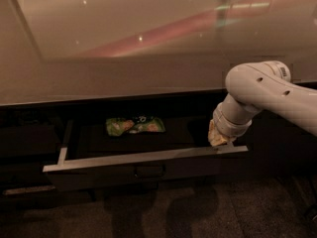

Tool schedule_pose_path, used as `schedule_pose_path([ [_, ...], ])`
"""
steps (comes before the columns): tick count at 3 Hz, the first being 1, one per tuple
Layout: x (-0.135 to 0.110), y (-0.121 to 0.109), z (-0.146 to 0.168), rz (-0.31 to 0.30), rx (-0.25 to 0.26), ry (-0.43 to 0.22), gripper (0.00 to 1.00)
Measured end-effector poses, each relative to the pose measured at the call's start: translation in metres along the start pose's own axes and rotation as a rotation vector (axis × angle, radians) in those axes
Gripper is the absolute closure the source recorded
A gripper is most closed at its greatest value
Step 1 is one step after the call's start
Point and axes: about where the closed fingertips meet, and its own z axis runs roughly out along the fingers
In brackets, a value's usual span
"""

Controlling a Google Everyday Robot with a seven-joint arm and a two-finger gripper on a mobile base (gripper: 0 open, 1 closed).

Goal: Open top drawer

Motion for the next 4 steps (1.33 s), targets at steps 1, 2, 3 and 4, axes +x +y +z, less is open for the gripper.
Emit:
schedule_pose_path([
  [1, -0.021, 0.0, 0.01, -0.06, -0.024, 0.013, 1.0],
  [2, -0.045, 0.005, 0.018, -0.12, -0.047, 0.02, 1.0],
  [3, -0.045, 0.005, 0.018, -0.12, -0.047, 0.02, 1.0],
  [4, -0.044, 0.009, 0.027, -0.119, -0.066, 0.022, 1.0],
])
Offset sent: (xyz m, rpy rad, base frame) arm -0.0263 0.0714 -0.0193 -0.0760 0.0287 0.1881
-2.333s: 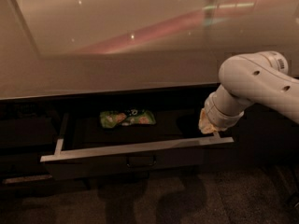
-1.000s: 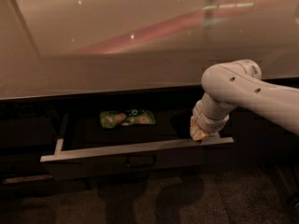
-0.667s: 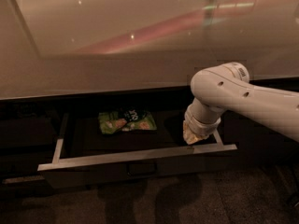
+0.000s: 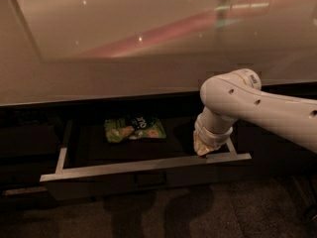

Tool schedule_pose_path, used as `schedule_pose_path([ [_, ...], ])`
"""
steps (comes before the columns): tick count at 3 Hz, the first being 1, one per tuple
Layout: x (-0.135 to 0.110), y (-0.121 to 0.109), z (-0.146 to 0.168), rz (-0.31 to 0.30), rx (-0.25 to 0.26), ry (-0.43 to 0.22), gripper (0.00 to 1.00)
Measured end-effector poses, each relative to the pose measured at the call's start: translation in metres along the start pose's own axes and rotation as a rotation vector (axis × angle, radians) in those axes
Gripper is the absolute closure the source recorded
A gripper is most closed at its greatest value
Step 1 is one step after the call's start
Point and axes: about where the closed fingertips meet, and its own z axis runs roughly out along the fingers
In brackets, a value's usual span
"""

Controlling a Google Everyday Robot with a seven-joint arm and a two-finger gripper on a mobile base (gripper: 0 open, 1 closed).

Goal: Open top drawer

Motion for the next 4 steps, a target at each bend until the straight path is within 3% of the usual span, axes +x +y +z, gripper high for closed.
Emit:
schedule_pose_path([
  [2, -0.007, 0.007, 0.002, -0.016, -0.013, -0.002, 1.0],
  [4, -0.04, 0.033, 0.011, -0.081, -0.021, 0.008, 1.0],
])
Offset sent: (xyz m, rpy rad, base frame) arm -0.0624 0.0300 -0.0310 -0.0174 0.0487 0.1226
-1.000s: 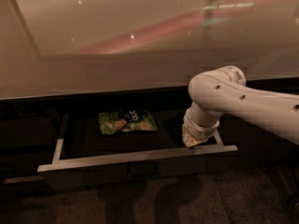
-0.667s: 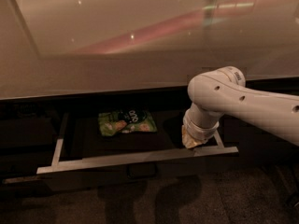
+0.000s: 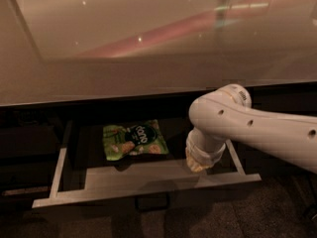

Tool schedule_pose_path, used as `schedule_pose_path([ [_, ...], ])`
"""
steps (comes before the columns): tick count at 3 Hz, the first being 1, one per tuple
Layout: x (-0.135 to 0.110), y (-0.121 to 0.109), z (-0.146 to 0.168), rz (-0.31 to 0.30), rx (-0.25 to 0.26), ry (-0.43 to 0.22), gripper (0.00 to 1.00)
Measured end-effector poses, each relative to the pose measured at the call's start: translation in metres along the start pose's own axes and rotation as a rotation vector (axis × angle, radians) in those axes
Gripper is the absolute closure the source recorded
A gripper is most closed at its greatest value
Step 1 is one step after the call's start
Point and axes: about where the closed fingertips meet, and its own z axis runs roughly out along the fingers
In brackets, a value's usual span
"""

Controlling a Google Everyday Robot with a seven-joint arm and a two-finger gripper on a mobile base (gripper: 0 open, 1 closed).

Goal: Open top drawer

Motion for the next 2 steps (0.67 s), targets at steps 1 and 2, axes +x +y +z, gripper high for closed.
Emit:
schedule_pose_path([
  [1, -0.0144, 0.0125, 0.0057, -0.026, -0.012, 0.004, 1.0],
  [2, -0.0147, 0.0135, 0.0063, -0.027, -0.014, 0.004, 0.81],
])
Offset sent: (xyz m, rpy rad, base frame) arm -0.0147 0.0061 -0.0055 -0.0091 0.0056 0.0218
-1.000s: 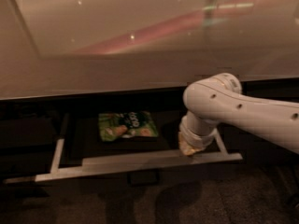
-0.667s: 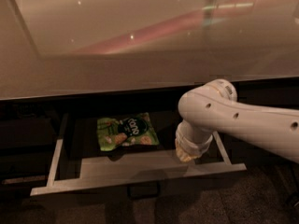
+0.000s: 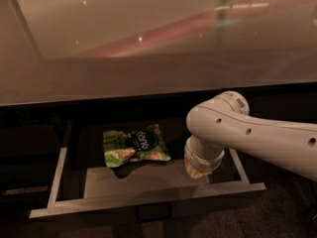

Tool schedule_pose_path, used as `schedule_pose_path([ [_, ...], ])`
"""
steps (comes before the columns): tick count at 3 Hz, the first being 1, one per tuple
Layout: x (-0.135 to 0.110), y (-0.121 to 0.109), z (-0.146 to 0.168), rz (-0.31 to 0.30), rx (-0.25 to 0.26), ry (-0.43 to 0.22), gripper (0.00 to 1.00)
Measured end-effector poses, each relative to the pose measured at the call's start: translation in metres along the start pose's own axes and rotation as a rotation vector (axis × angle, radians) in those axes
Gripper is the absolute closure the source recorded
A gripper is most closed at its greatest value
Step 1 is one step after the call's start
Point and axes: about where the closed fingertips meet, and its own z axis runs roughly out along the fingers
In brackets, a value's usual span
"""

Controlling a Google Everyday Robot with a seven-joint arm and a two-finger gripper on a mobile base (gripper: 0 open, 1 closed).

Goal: Open top drawer

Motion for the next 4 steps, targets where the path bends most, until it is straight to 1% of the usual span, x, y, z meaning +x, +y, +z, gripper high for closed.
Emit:
schedule_pose_path([
  [3, 0.0, 0.0, 0.0, 0.0, 0.0, 0.0, 0.11],
  [4, 0.0, 0.0001, 0.0, 0.0, 0.0, 0.0, 0.0],
])
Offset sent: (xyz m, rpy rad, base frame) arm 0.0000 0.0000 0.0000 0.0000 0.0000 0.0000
